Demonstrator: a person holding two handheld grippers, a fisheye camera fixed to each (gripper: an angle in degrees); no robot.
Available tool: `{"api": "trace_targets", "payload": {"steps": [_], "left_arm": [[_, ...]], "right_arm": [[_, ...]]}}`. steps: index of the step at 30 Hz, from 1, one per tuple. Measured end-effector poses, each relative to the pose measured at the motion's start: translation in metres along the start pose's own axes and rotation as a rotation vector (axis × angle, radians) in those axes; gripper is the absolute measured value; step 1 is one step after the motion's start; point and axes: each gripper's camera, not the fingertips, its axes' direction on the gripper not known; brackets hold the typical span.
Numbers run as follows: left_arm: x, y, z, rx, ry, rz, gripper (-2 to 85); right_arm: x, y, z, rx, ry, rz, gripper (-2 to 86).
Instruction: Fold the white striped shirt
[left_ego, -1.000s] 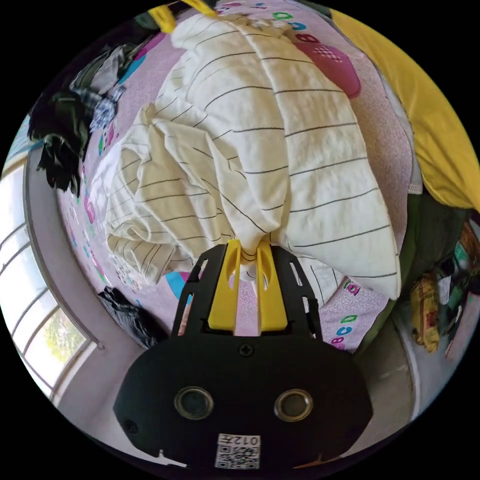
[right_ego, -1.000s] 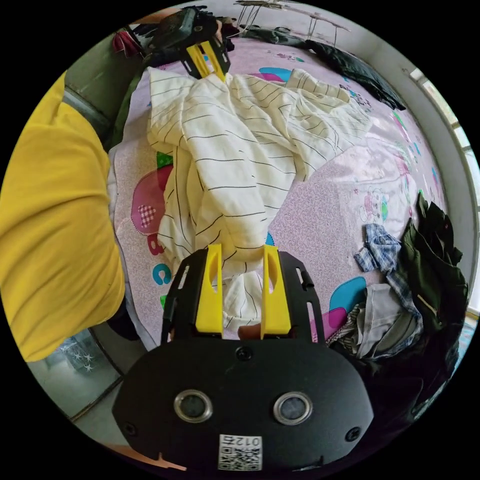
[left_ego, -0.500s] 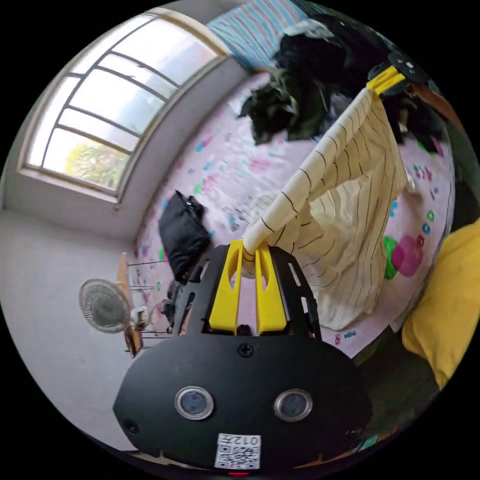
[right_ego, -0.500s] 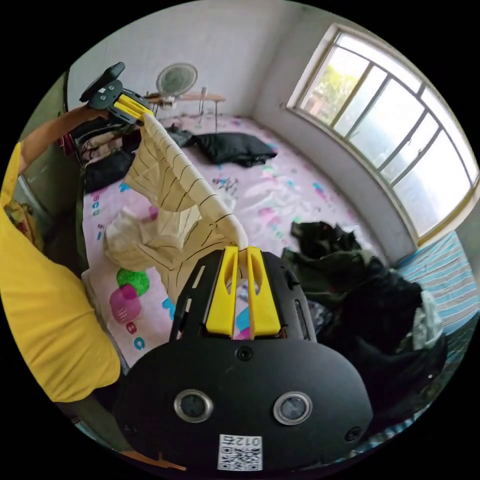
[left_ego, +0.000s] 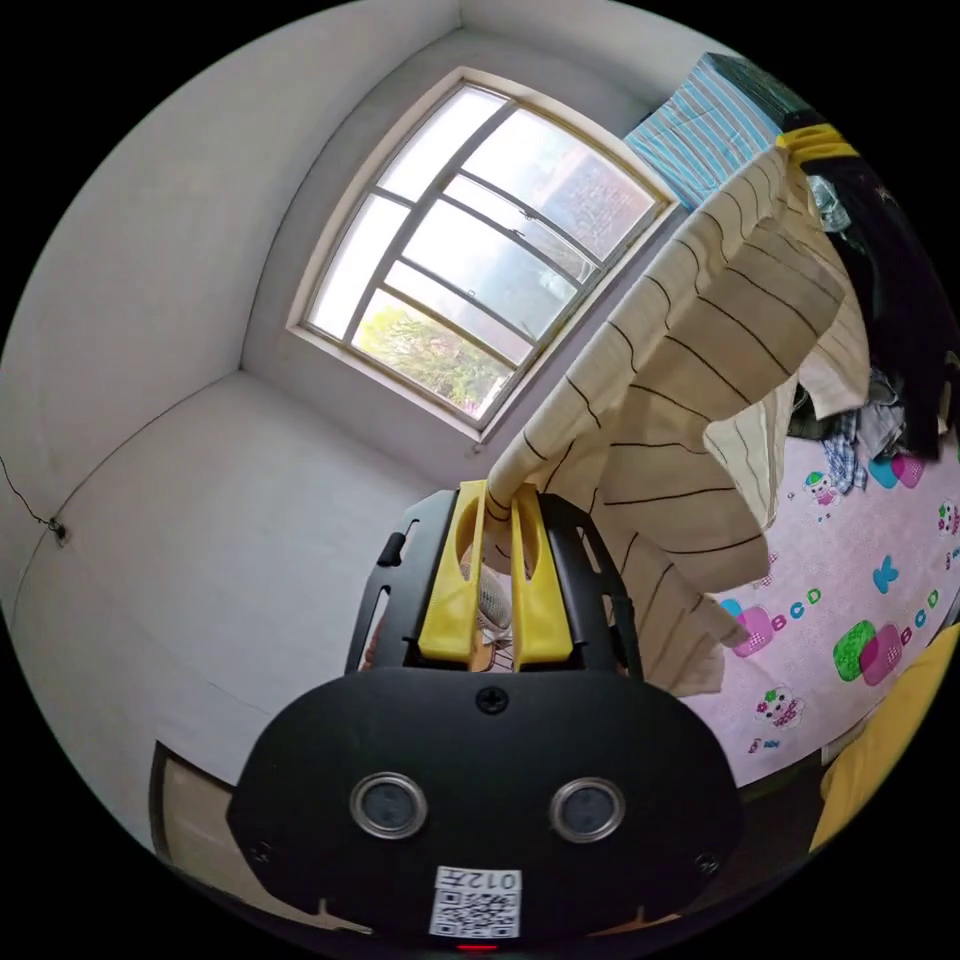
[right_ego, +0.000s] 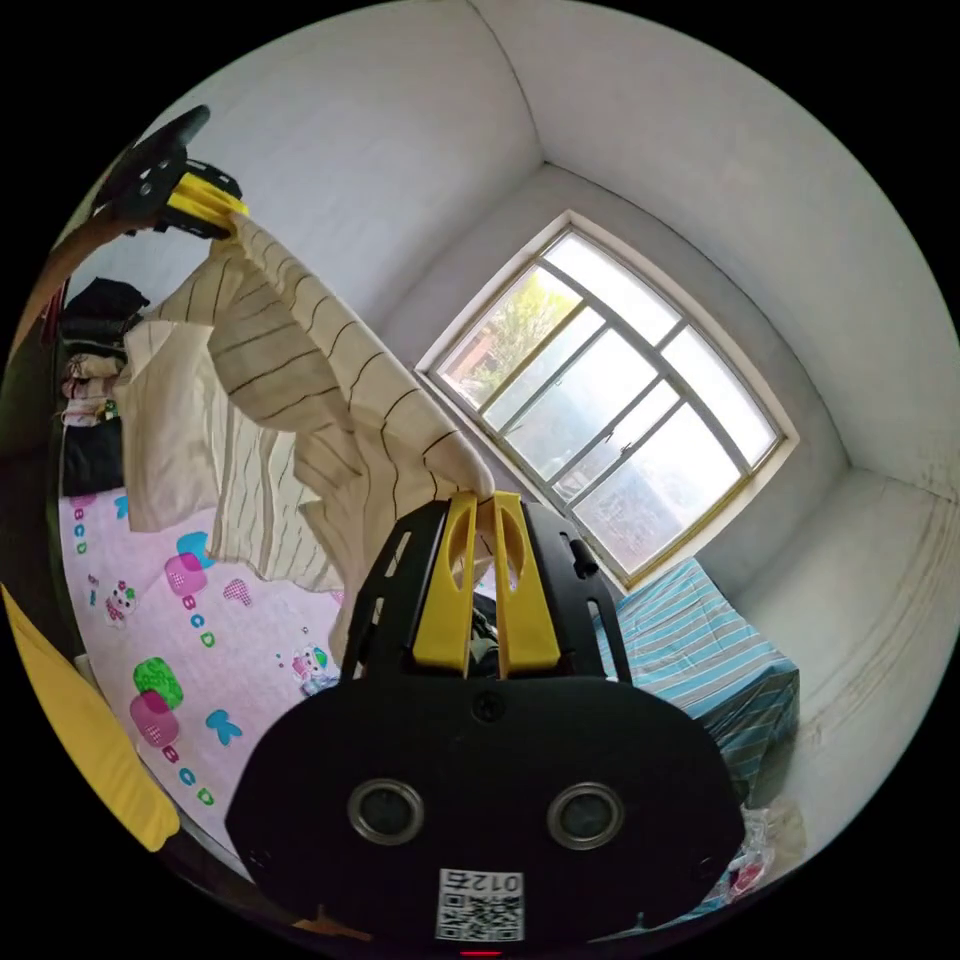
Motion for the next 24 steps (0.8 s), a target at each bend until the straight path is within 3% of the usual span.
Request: {"api": "trace_targets", "payload": {"steps": [16, 24], "left_arm": [[-0.033, 0.022, -0.061, -0.002, 0.173, -0.109, 1.8], [-0.018, 0.068, -0.103, 0.063, 0.188, -0.104, 2.0]], "right_arm": [[-0.021, 0.075, -0.026, 0.007, -0.045, 0.065, 2.0], [-0.048, 0.141, -0.067, 0.166, -0.059, 0.148, 2.1]]}}
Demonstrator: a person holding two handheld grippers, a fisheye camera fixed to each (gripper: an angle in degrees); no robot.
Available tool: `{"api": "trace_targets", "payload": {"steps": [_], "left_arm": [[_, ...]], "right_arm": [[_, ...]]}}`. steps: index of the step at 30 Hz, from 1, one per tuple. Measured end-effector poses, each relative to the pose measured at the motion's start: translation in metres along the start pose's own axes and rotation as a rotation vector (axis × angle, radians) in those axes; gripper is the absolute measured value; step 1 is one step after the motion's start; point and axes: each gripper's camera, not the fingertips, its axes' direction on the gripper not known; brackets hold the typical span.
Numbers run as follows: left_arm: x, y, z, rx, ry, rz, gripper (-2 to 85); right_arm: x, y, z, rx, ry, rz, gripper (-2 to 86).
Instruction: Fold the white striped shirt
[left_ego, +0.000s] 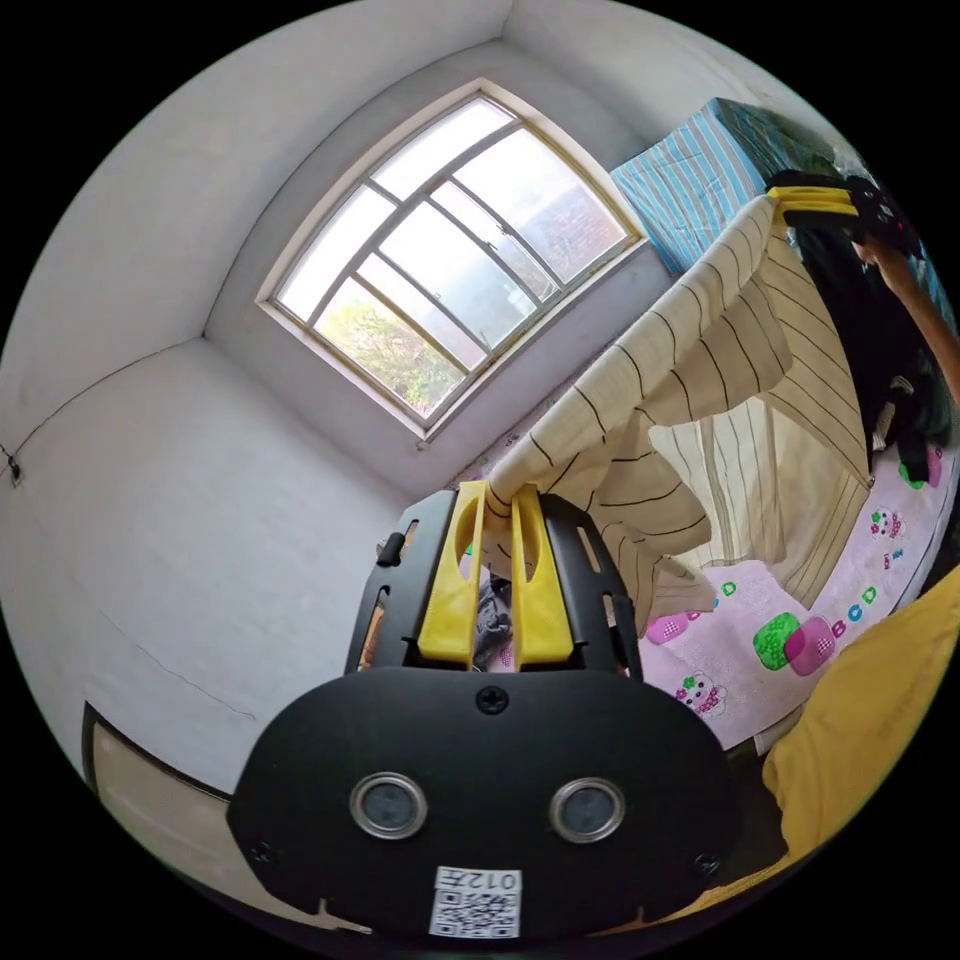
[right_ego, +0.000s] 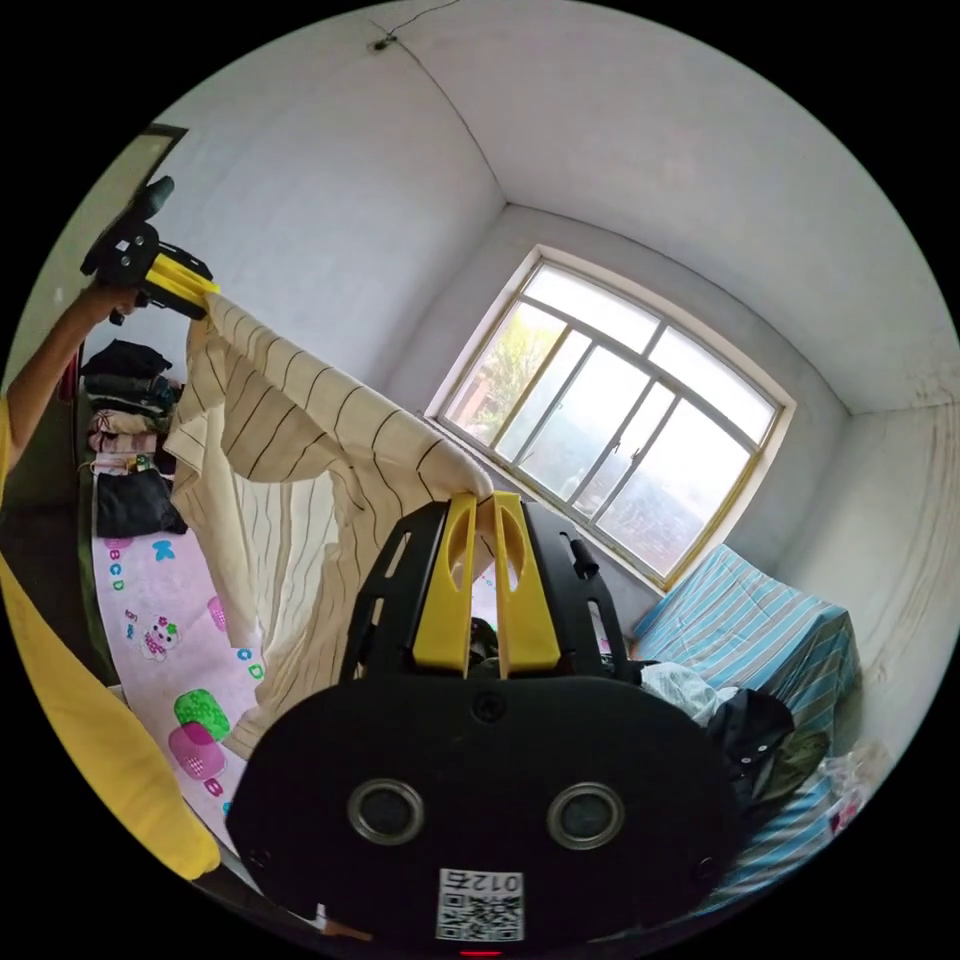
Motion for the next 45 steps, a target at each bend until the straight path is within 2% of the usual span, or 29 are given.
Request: {"api": "trace_targets", "payload": {"steps": [9, 13, 16, 18, 19, 20, 21, 22, 24, 26, 28, 33, 38, 45], "left_arm": [[-0.043, 0.001, -0.041, 0.135, -0.098, -0.015, 2.4], [-0.070, -0.027, 0.003, 0.105, -0.076, 0.015, 2.6], [-0.095, -0.060, 0.088, 0.006, 0.045, 0.036, 2.7], [-0.112, -0.088, 0.190, -0.131, 0.194, 0.043, 2.8], [-0.114, -0.094, 0.219, -0.173, 0.232, 0.041, 2.9], [-0.117, -0.105, 0.284, -0.271, 0.294, 0.032, 2.8], [-0.119, -0.112, 0.353, -0.376, 0.350, -0.011, 2.7], [-0.120, -0.114, 0.387, -0.426, 0.378, -0.049, 2.7], [-0.122, -0.107, 0.506, -0.611, 0.489, -0.270, 2.4], [-0.117, -0.094, 0.568, -0.703, 0.574, -0.399, 2.2], [-0.109, -0.079, 0.609, -0.774, 0.625, -0.472, 1.9], [-0.111, -0.032, 0.659, -0.743, 0.689, -0.484, 1.1], [-0.119, 0.032, 0.655, -0.718, 0.810, -0.541, 1.0], [-0.099, 0.140, 0.614, -0.851, 0.913, -0.676, 2.3]], "right_arm": [[0.008, -0.023, -0.025, 0.111, 0.048, -0.002, 2.2], [0.024, -0.058, 0.041, 0.039, 0.039, -0.002, 2.2], [0.037, -0.082, 0.141, -0.109, -0.056, 0.003, 2.3], [0.043, -0.090, 0.220, -0.213, -0.137, 0.026, 2.4], [0.046, -0.093, 0.279, -0.291, -0.202, 0.051, 2.4], [0.047, -0.093, 0.341, -0.365, -0.254, 0.089, 2.5], [0.047, -0.092, 0.372, -0.400, -0.277, 0.112, 2.5], [0.045, -0.088, 0.432, -0.481, -0.297, 0.150, 2.6], [0.033, -0.078, 0.515, -0.653, -0.342, 0.200, 2.7], [0.012, -0.067, 0.580, -0.797, -0.338, 0.236, 2.4], [0.001, -0.065, 0.597, -0.784, -0.354, 0.246, 2.1], [-0.021, -0.042, 0.613, -0.822, -0.438, 0.145, 1.8], [-0.030, 0.009, 0.595, -0.915, -0.591, 0.185, 1.9], [-0.046, 0.072, 0.544, -1.011, -0.766, 0.368, 3.0]]}}
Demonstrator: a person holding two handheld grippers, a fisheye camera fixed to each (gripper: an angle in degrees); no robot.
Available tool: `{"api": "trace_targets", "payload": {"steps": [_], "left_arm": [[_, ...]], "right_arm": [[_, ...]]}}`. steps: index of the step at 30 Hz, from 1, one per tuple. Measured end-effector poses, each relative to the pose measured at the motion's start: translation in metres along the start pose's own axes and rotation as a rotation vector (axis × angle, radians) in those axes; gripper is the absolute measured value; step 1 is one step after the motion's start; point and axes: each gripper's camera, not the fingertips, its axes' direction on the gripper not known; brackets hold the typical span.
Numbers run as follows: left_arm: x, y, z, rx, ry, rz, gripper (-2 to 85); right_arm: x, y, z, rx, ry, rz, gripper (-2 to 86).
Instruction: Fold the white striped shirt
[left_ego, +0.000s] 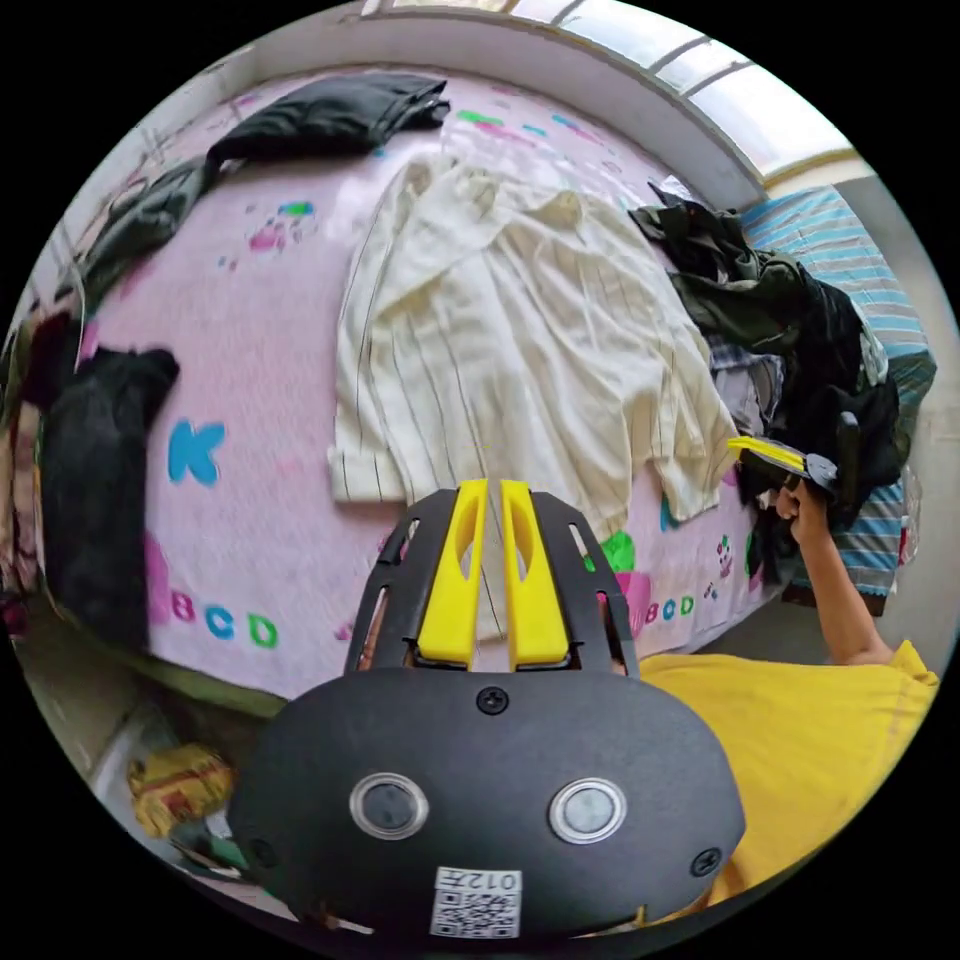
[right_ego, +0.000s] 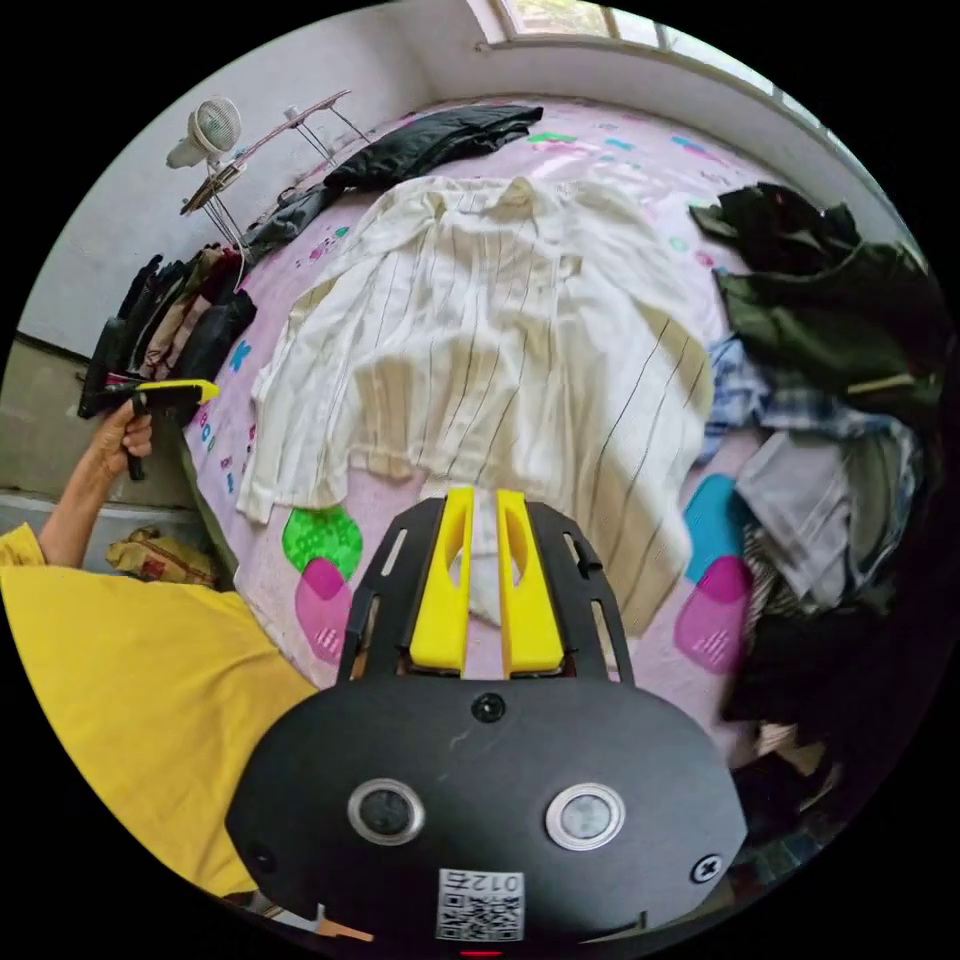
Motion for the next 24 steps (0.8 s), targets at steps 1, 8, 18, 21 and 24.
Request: {"api": "trace_targets", "payload": {"steps": [1, 8, 18, 21, 24], "left_arm": [[-0.004, 0.006, 0.003, -0.006, 0.015, -0.020, 2.5], [-0.037, 0.032, 0.029, -0.029, 0.038, -0.233, 8.9], [-0.071, -0.019, 0.042, -0.091, -0.295, -0.277, 6.8], [-0.080, -0.029, 0.035, -0.085, -0.270, -0.254, 2.8], [-0.100, -0.034, 0.021, -0.051, -0.111, -0.314, 0.9]], "right_arm": [[-0.003, 0.006, 0.005, -0.007, -0.050, 0.016, 3.5], [-0.066, -0.018, 0.031, -0.018, -0.236, -0.077, 5.5], [-0.101, -0.068, 0.034, -0.063, -0.216, -0.157, 2.6], [-0.099, -0.077, 0.030, -0.053, -0.233, -0.141, 2.3], [-0.107, -0.088, 0.025, -0.043, -0.236, -0.165, 2.6]]}}
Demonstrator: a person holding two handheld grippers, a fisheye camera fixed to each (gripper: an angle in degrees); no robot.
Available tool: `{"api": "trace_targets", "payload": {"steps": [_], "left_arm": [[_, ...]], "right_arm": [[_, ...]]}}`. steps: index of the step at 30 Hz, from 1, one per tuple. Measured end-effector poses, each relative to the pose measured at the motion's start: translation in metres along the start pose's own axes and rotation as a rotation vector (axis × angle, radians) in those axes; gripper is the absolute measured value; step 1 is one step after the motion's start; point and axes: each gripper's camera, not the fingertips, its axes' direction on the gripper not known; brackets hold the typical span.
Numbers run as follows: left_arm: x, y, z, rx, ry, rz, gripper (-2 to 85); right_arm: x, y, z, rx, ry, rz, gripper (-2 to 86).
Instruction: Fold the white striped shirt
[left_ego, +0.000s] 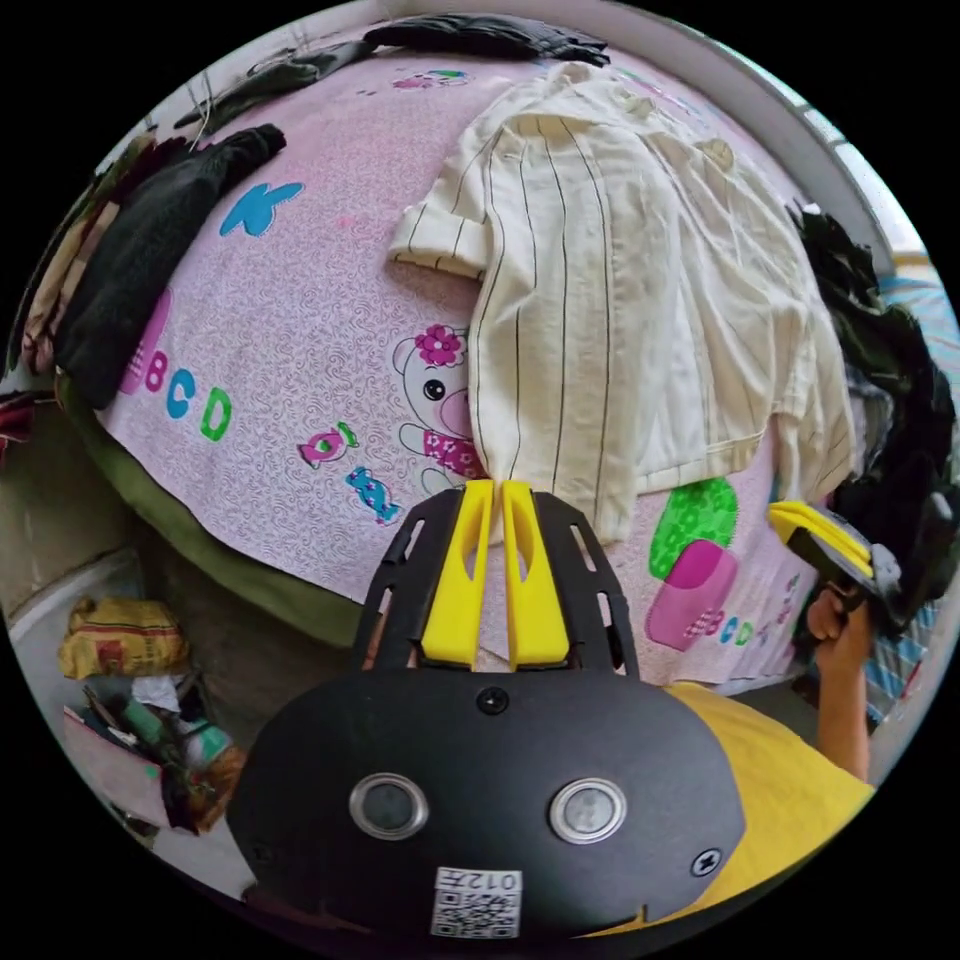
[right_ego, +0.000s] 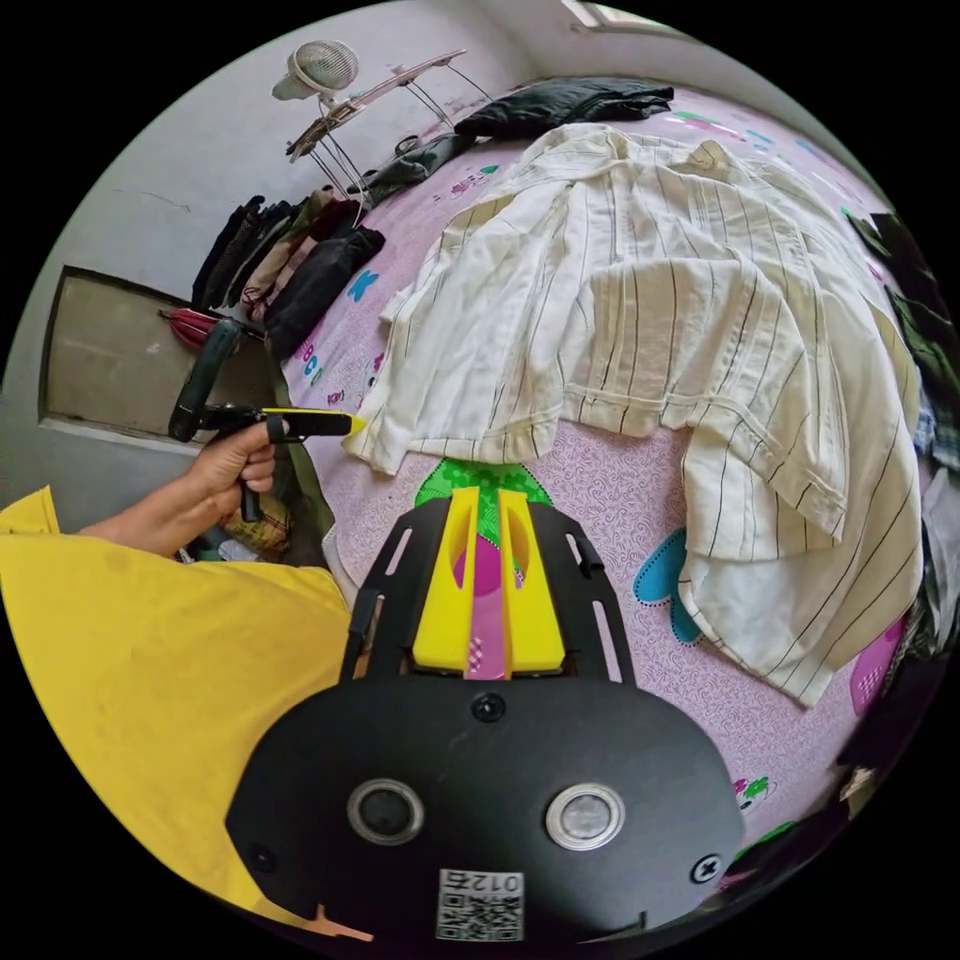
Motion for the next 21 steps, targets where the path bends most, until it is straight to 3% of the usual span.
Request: {"api": "trace_targets", "payload": {"steps": [4, 9, 14, 18, 21], "left_arm": [[-0.020, -0.008, -0.027, 0.068, 0.220, -0.026, 0.3], [-0.014, -0.032, -0.063, 0.120, 0.490, 0.086, 0.1], [0.014, -0.056, -0.074, 0.085, 0.605, 0.178, 0.1], [0.051, -0.073, -0.082, 0.050, 0.594, 0.320, 0.4], [0.070, -0.079, -0.092, 0.061, 0.614, 0.442, 0.9]], "right_arm": [[-0.019, -0.015, 0.001, 0.003, 0.015, -0.071, 4.3], [-0.054, -0.033, -0.014, 0.074, -0.097, -0.205, 11.1], [-0.104, -0.047, -0.026, 0.151, 0.159, -0.370, 16.2], [-0.117, -0.058, -0.012, 0.117, 0.312, -0.406, 14.3], [-0.110, -0.065, -0.013, 0.149, 0.405, -0.330, 4.6]]}}
